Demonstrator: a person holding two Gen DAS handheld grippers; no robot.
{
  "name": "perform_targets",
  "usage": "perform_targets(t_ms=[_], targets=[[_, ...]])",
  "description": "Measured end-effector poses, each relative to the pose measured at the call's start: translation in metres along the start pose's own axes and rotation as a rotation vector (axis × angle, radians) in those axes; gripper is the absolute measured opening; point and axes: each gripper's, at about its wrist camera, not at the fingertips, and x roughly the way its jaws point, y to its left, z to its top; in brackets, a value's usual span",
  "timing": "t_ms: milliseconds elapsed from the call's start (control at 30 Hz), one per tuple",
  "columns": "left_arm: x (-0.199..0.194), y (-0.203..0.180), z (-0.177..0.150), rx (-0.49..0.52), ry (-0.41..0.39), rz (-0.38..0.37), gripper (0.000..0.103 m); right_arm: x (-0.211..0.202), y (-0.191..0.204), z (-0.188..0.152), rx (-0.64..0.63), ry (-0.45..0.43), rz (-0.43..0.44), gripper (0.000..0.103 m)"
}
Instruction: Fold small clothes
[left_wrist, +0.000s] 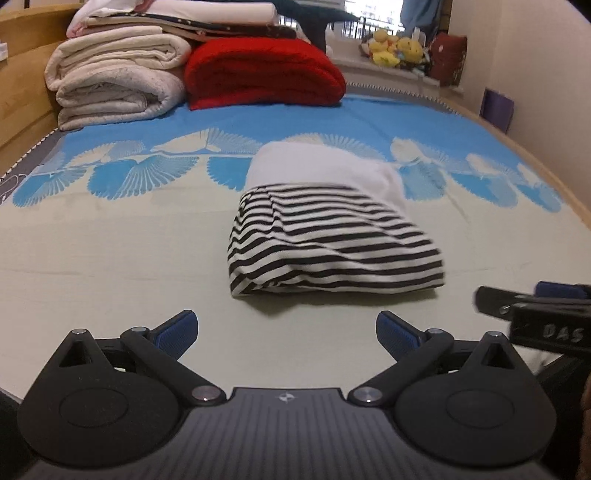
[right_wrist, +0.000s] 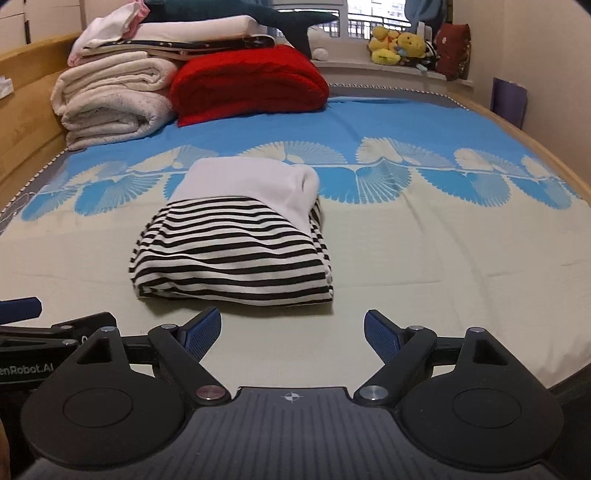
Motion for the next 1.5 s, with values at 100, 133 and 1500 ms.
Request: perform_targets(t_ms=[100,133,1500], targets=[[0.009,0.003,0.001,-0.008,0.013,0.011,0.103,0.01,-0.002,0.0,0.01,0.021,-0.025,0.086],[0.009,0.003,0.001,-0.016,0.011,0.003,0.103,0.012,-0.002,-0.001,0.009,0.025,-0.032,0.086],[0.002,0.003,0.004,-0.033,-0.07,-0.025,0.103,0.007,0.019,0.002,-0.033,-0.063,-0.051,0.088]])
